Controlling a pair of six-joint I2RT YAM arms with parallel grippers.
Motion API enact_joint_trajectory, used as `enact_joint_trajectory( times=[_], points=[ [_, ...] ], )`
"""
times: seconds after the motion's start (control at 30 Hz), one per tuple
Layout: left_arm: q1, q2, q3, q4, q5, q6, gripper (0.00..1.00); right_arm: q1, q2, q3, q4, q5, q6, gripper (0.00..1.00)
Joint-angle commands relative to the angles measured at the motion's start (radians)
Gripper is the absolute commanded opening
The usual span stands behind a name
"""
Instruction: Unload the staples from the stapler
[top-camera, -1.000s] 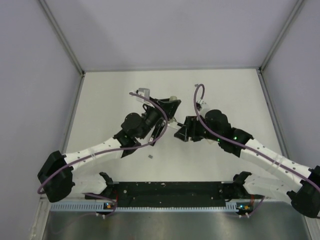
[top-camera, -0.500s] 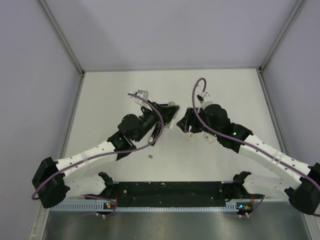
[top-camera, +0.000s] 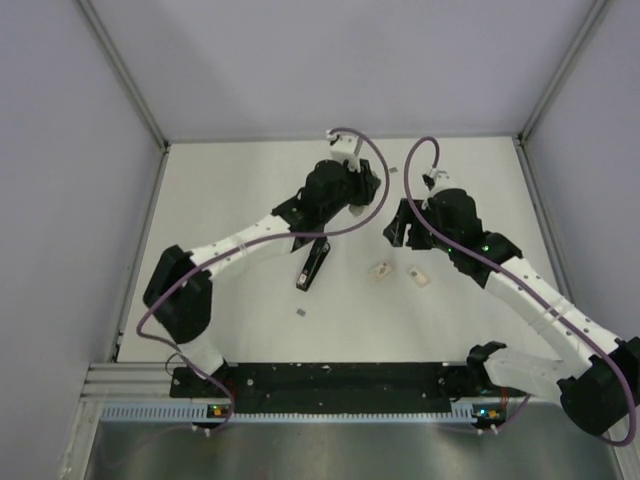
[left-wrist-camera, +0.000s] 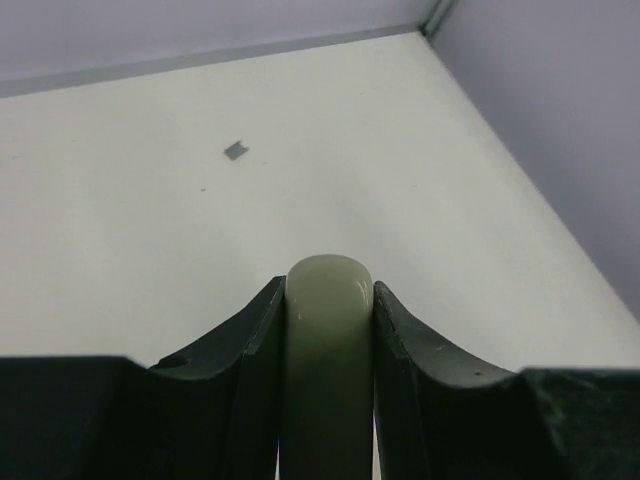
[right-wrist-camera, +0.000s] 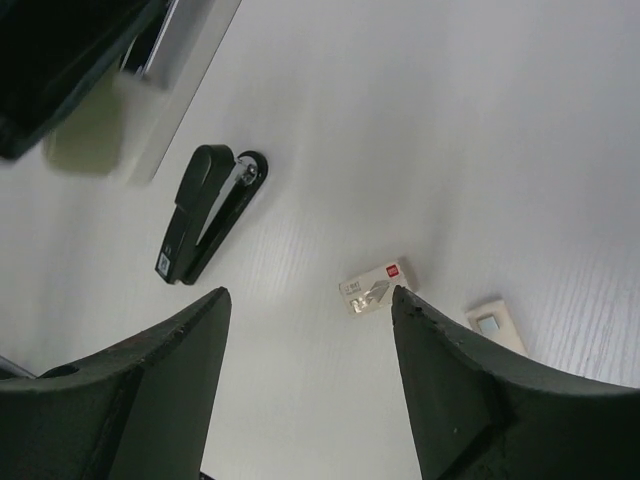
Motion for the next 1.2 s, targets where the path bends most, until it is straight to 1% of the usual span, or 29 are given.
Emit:
enact_joint_trajectory(
  times=[0.0,0.07,0.2,0.3,0.37,0.43,0.53,0.63,0.77,0.8,0.87,0.9,0.93,0.97,1.17],
  points=[
    [0.115,0.222,0.28,-0.305,0.004,0.066,0.0,0.0,-0.016,0.006,-0.007,-0.009,-0.041,0.68],
    [0.142,0.308,0.366,-0.374,-0.017,0.071,0.0,-0.006,-0.008,-0.004,-0.013,0.032,-0.054,0.69],
    [0.182,0.46,0.519,-0.494,-0.062,0.084,0.0,-0.028,0.024,-0.01,0.005,0.016,-0.028,0.7],
    [0.219,0.545,0.615,-0.575,-0.048,0.077,0.01,-0.035,0.07,-0.007,0.031,0.008,-0.006,0.7],
    [0.248,0.578,0.646,-0.615,-0.022,0.066,0.04,-0.042,0.108,-0.002,0.053,0.012,0.009,0.71],
    [0.265,0.595,0.646,-0.629,-0.011,0.058,0.11,-0.054,0.162,0.016,0.067,0.009,0.029,0.72],
    [0.282,0.6,0.633,-0.643,-0.004,0.058,0.25,-0.075,0.238,0.042,0.1,-0.001,0.067,0.72],
    [0.287,0.597,0.607,-0.631,-0.008,0.063,0.41,-0.092,0.309,0.076,0.131,0.0,0.101,0.73],
    [0.29,0.586,0.569,-0.612,0.006,0.068,0.53,-0.12,0.409,0.171,0.134,0.048,0.101,0.75],
    [0.29,0.582,0.555,-0.603,0.007,0.069,0.61,-0.133,0.436,0.2,0.128,0.048,0.103,0.75],
    [0.291,0.573,0.531,-0.588,0.004,0.069,0.82,-0.153,0.498,0.26,0.117,0.055,0.098,0.75],
    [0.291,0.563,0.517,-0.582,-0.001,0.063,0.9,-0.163,0.524,0.292,0.111,0.068,0.095,0.75],
    [0.291,0.553,0.506,-0.574,0.002,0.055,0.96,-0.169,0.557,0.323,0.105,0.084,0.088,0.75],
    [0.291,0.539,0.491,-0.563,0.007,0.049,0.98,-0.175,0.596,0.361,0.093,0.103,0.083,0.75],
    [0.29,0.389,0.374,-0.506,0.001,0.04,0.98,-0.221,0.829,0.628,0.005,0.169,0.081,0.76]
  ],
)
